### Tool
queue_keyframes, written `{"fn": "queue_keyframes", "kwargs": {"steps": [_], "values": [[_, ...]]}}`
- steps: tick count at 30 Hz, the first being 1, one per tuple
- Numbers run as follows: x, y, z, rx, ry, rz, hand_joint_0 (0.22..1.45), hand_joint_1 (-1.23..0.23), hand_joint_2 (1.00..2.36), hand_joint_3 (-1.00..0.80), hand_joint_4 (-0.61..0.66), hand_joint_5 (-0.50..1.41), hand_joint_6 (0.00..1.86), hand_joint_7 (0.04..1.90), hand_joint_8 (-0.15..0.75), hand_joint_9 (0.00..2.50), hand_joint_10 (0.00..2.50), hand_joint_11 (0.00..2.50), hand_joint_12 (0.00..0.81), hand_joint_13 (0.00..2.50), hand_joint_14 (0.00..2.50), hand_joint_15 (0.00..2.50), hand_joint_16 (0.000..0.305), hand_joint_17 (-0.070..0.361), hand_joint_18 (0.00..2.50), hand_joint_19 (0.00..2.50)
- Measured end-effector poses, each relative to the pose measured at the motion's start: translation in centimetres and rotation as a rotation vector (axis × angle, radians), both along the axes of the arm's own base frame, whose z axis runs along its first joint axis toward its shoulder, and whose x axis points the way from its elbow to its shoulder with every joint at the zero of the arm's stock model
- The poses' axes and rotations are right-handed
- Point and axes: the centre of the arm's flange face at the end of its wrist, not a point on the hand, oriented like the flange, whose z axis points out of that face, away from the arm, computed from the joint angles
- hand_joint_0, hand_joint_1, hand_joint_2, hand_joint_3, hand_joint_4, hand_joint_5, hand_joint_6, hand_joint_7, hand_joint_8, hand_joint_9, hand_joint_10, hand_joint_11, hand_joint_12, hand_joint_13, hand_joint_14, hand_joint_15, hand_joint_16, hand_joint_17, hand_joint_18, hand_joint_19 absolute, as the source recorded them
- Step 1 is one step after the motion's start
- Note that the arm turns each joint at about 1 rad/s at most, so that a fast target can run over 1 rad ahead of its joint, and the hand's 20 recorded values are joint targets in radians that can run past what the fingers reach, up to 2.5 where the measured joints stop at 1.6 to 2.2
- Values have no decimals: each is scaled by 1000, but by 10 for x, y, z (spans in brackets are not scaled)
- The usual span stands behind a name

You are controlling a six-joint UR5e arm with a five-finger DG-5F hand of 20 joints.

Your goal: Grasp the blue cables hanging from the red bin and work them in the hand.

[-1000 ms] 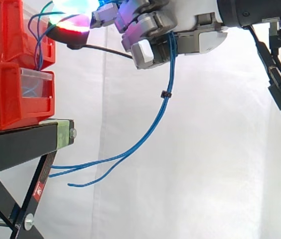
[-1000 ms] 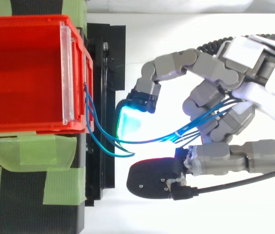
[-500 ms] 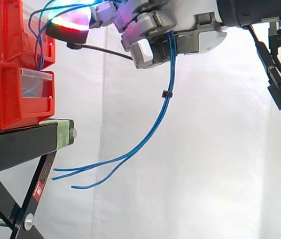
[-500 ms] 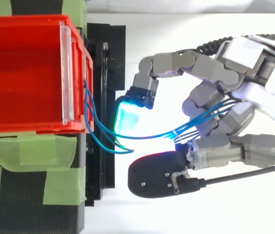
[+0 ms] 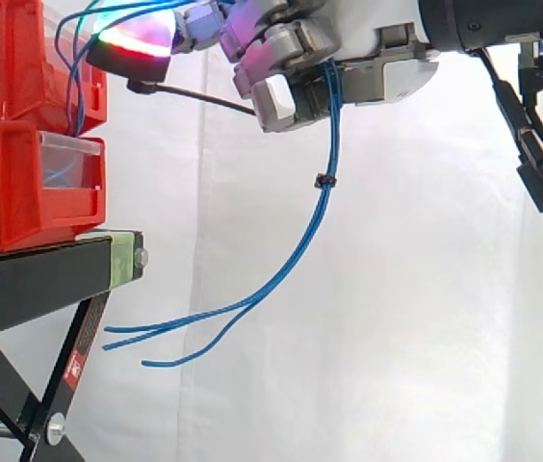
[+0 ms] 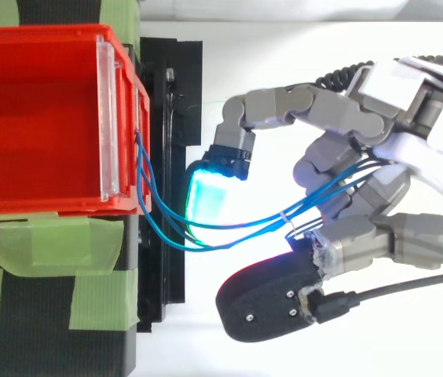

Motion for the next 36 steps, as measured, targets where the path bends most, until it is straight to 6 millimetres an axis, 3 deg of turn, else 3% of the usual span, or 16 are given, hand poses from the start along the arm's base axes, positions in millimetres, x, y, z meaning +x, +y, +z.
{"fn": "queue_keyframes", "kwargs": {"steps": [8,16,24,32,36], "values": [[0,0,0,0,0,0,917,-664,1013,-707,234,200,514,1293,615,1538,2500,2500,681,1957,2500,1860,213,160,2343,644],[0,0,0,-1,0,0,938,-673,1024,-435,232,211,373,1321,615,1538,2500,2500,681,1957,2500,1860,213,160,2343,644],[0,0,0,-1,0,0,947,-686,1025,-304,230,208,333,1342,615,1538,2500,2500,681,1957,2500,1860,213,160,2343,644],[0,0,0,-1,0,0,935,-717,1022,-410,229,183,239,1369,615,1538,2500,2500,681,1957,2500,1860,213,160,2343,644],[0,0,0,-1,0,0,948,-726,1023,-306,214,164,238,1363,615,1538,2500,2500,681,1957,2500,1860,213,160,2343,644]]}}
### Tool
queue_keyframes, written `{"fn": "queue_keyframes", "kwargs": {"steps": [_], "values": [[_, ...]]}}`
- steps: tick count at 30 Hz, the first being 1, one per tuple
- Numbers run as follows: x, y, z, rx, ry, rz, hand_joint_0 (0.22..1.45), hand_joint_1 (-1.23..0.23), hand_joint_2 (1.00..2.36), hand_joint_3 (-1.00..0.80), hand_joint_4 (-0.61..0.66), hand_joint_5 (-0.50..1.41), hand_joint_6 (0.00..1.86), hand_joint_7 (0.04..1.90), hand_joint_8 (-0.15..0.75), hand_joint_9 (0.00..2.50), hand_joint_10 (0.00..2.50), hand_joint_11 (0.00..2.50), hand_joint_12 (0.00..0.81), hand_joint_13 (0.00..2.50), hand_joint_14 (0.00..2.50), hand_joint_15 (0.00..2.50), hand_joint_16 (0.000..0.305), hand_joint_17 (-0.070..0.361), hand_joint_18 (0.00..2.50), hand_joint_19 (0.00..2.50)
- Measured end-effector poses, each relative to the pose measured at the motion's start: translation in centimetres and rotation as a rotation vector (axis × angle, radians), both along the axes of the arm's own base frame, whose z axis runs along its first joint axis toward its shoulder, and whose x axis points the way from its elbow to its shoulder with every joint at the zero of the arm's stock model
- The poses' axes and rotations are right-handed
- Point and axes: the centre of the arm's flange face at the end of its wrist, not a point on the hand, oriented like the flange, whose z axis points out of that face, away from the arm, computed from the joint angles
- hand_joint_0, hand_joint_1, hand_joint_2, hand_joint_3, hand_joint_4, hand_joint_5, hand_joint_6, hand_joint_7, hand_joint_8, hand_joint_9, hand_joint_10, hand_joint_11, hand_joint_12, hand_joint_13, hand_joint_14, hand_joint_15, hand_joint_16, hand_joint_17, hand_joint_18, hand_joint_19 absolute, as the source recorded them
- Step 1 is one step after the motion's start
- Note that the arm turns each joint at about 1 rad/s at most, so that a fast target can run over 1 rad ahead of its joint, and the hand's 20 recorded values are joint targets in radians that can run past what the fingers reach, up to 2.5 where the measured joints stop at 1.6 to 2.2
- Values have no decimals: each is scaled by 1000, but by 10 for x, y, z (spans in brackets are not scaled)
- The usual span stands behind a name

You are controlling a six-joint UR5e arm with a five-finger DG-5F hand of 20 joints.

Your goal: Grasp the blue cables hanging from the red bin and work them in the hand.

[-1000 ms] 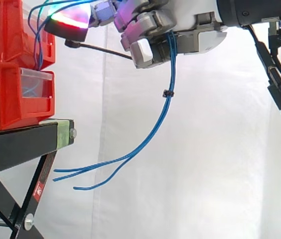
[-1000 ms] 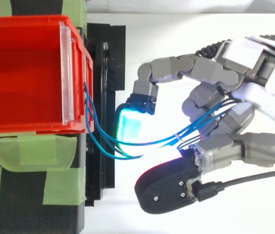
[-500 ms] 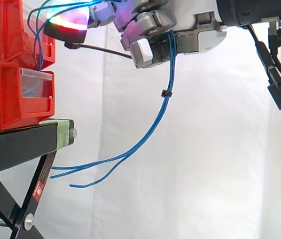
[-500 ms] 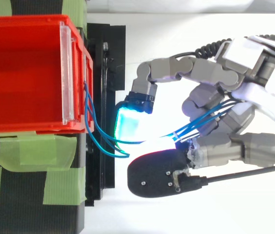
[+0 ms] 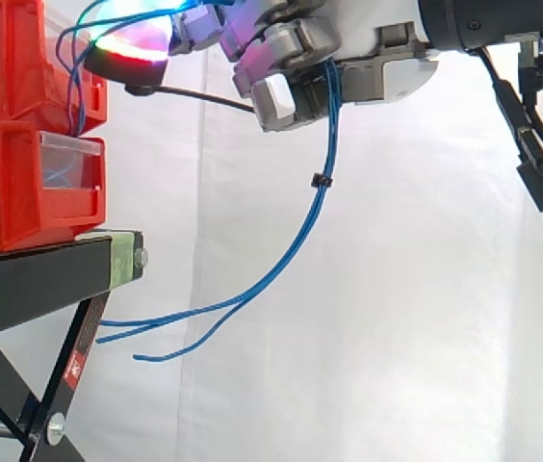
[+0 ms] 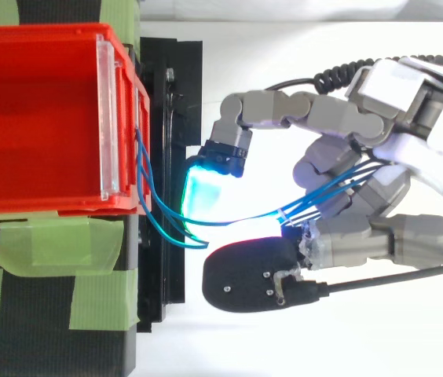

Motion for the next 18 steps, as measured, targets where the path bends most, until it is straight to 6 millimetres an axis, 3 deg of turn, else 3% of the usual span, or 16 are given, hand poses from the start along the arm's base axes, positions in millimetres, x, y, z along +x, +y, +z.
{"fn": "queue_keyframes", "kwargs": {"steps": [5,12,18], "values": [[0,0,0,0,1,0,955,-732,1024,-195,207,140,238,1358,615,1538,2500,2500,681,1957,2500,1860,213,160,2343,644],[0,0,0,1,0,0,1005,-736,1016,253,223,132,272,1325,615,1538,2500,2500,681,1957,2500,1860,213,160,2343,644],[0,-1,0,1,0,1,1053,-756,1005,390,205,111,308,1313,615,1538,2500,2500,681,1957,2500,1860,213,160,2343,644]]}}
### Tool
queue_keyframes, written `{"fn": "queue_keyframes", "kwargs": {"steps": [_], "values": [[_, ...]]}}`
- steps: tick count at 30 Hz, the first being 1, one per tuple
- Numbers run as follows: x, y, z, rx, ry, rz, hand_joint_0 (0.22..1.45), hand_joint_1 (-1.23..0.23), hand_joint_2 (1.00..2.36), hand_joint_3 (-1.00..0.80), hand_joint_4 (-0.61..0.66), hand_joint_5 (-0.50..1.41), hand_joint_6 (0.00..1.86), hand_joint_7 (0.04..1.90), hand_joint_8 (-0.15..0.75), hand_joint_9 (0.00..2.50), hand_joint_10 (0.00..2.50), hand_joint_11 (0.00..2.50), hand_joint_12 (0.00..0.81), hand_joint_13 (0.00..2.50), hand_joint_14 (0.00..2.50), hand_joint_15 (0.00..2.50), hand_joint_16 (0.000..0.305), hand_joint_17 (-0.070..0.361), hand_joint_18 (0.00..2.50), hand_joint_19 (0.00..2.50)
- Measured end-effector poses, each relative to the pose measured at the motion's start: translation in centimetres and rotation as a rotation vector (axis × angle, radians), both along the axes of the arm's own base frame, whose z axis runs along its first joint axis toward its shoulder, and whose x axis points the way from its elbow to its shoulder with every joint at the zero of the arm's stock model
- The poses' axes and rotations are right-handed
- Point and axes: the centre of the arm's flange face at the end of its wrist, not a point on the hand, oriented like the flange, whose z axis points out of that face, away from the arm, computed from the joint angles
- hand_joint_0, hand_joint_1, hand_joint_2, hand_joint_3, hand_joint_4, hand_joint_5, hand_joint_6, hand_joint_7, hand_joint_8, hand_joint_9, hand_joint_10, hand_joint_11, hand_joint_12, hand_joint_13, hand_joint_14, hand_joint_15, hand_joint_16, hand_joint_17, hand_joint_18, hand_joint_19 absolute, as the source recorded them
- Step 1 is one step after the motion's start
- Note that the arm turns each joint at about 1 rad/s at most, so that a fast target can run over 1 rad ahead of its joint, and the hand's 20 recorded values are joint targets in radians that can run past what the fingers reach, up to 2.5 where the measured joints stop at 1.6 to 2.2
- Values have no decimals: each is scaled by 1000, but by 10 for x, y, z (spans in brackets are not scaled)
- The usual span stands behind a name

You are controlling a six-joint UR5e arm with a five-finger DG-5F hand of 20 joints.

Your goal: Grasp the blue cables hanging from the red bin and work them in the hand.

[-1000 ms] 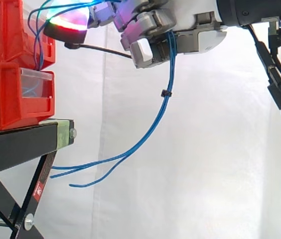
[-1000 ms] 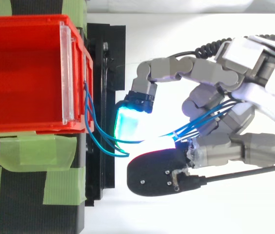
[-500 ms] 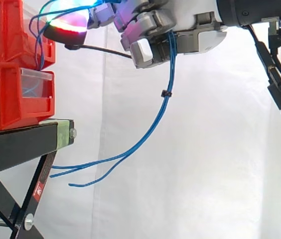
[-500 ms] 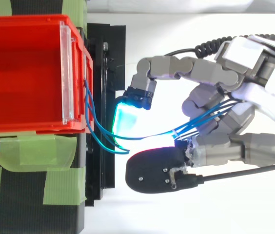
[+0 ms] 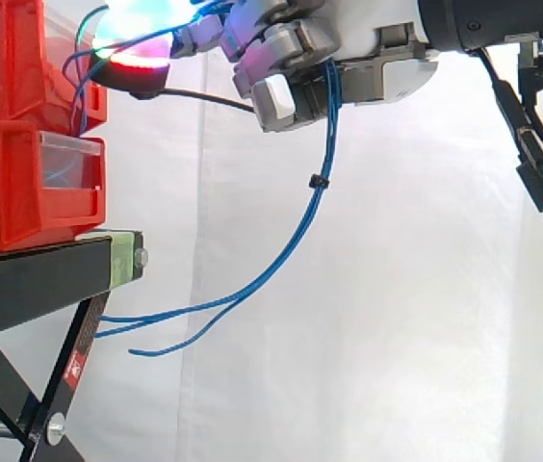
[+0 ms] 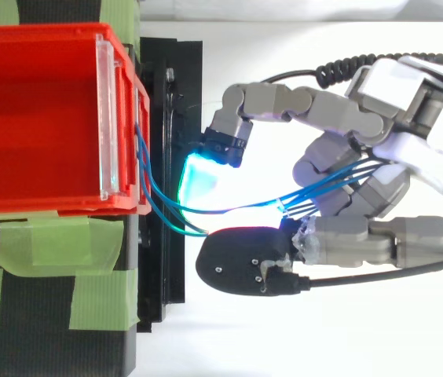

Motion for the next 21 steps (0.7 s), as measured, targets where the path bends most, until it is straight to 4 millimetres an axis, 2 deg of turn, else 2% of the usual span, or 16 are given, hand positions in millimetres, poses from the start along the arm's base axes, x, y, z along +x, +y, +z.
{"fn": "queue_keyframes", "kwargs": {"steps": [9,12,21], "values": [[0,-1,0,0,0,2,1074,-764,1045,358,145,23,394,1256,615,1538,2500,2500,681,1957,2500,1860,213,160,2343,644],[0,-1,0,0,0,2,1130,-750,1000,409,124,15,391,1265,615,1538,2500,2500,681,1957,2500,1860,213,160,2343,644],[0,-1,0,1,0,1,1193,-733,1006,378,78,-5,519,1231,615,1538,2500,2500,681,1957,2500,1860,213,160,2343,644]]}}
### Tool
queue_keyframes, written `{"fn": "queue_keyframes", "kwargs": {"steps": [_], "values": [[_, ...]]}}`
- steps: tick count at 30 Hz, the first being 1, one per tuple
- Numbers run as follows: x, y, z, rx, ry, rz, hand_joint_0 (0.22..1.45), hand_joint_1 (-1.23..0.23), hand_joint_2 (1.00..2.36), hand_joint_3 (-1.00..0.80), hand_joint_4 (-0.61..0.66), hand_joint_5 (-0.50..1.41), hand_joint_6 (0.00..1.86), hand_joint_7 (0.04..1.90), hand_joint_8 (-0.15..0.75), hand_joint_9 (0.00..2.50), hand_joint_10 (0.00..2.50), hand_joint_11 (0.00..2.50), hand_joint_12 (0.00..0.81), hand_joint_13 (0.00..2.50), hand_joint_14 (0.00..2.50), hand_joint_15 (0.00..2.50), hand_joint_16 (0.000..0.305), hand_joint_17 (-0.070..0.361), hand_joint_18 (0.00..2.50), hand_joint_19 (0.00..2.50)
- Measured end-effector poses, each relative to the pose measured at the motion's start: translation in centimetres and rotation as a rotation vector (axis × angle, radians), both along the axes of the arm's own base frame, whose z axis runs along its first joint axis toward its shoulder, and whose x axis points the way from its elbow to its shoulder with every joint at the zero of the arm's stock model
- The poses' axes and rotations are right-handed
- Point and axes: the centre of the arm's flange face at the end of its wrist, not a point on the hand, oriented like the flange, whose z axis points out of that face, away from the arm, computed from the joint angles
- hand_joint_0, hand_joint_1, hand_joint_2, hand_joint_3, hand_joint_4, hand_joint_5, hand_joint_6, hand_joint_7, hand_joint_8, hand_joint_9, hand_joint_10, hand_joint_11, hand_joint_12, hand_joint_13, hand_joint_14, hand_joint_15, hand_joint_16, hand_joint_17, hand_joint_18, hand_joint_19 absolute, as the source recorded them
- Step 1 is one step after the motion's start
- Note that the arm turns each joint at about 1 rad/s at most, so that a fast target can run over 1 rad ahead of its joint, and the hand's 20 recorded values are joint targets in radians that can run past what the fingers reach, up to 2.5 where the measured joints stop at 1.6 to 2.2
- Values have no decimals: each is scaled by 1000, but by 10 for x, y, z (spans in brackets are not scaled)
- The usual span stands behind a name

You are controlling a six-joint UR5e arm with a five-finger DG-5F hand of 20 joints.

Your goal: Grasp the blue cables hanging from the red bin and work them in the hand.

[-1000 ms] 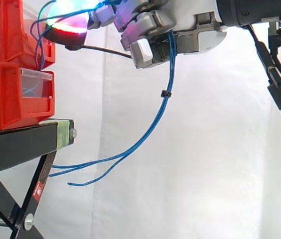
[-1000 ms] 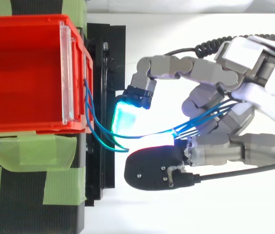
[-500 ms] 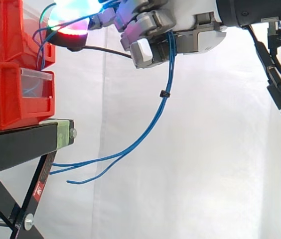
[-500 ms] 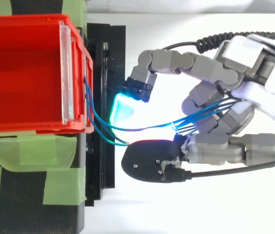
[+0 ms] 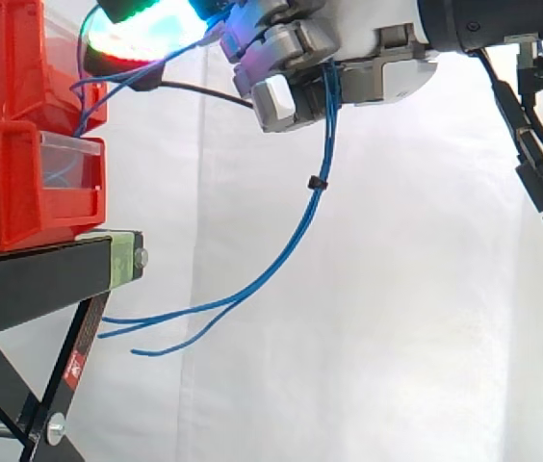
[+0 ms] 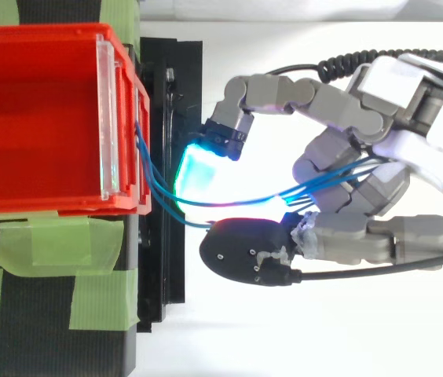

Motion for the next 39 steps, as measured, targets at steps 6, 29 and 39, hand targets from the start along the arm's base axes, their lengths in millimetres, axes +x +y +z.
{"fn": "queue_keyframes", "kwargs": {"steps": [6,29,39], "values": [[0,0,0,6,-3,0,1271,-727,1011,364,31,-17,670,1178,615,1538,2500,2500,681,1957,2500,1860,213,160,2343,644],[1,2,1,15,-12,2,1191,-706,1020,-162,81,86,653,1199,615,1538,2500,2500,681,1957,2500,1860,213,160,2343,644],[1,4,1,50,-29,6,1010,-717,1021,-426,164,90,480,1268,615,1538,2500,2500,681,1957,2500,1860,213,160,2343,644]]}}
